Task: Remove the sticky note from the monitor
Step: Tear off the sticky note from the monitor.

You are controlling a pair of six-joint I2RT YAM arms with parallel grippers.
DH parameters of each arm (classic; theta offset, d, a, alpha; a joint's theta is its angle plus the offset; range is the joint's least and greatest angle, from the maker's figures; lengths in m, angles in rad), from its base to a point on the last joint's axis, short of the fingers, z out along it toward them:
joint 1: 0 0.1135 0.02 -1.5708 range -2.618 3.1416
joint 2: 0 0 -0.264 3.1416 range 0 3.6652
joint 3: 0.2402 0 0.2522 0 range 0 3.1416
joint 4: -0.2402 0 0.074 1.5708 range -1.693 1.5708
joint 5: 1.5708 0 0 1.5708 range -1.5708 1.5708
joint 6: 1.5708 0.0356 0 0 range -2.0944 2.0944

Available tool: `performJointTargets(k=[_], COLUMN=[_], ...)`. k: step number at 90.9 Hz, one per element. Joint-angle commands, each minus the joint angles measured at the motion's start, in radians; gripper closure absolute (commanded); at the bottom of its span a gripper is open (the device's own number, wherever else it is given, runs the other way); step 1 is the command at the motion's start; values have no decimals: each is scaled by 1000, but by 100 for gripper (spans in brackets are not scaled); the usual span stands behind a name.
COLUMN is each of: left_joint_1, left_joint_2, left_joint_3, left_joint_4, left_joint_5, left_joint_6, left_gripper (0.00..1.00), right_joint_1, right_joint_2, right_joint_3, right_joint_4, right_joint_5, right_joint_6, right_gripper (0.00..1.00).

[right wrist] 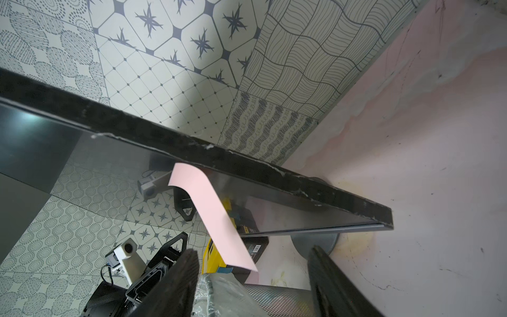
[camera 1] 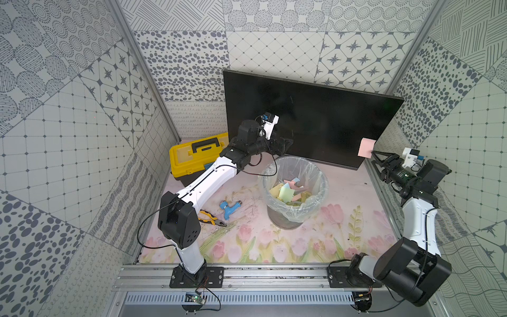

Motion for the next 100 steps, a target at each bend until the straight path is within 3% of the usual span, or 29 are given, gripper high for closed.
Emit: performJointTargets(k=[1, 27, 80, 93, 100], left_joint_1=[0, 0, 0, 0, 1], left_joint_2=[16, 45, 71, 73, 73], left_joint_3=[29, 55, 85, 85, 85], left_joint_4=[39, 30, 24, 22, 21], left_joint_5=[-4, -10, -14, -17, -19], left_joint_6=[11, 5, 14, 14, 14], left_gripper=[0, 1, 0, 0, 0], right_joint_1=[23, 49, 56, 55, 56], right_joint_2=[19, 44, 30, 26, 13], right_joint_3=[-9, 24, 46, 53, 55], right_joint_4=[99, 137, 129, 107, 99], right_joint_5=[-11, -9, -14, -20, -24], right_joint_6=[24, 63, 70, 67, 66], right_gripper=[32, 40, 84, 100, 100])
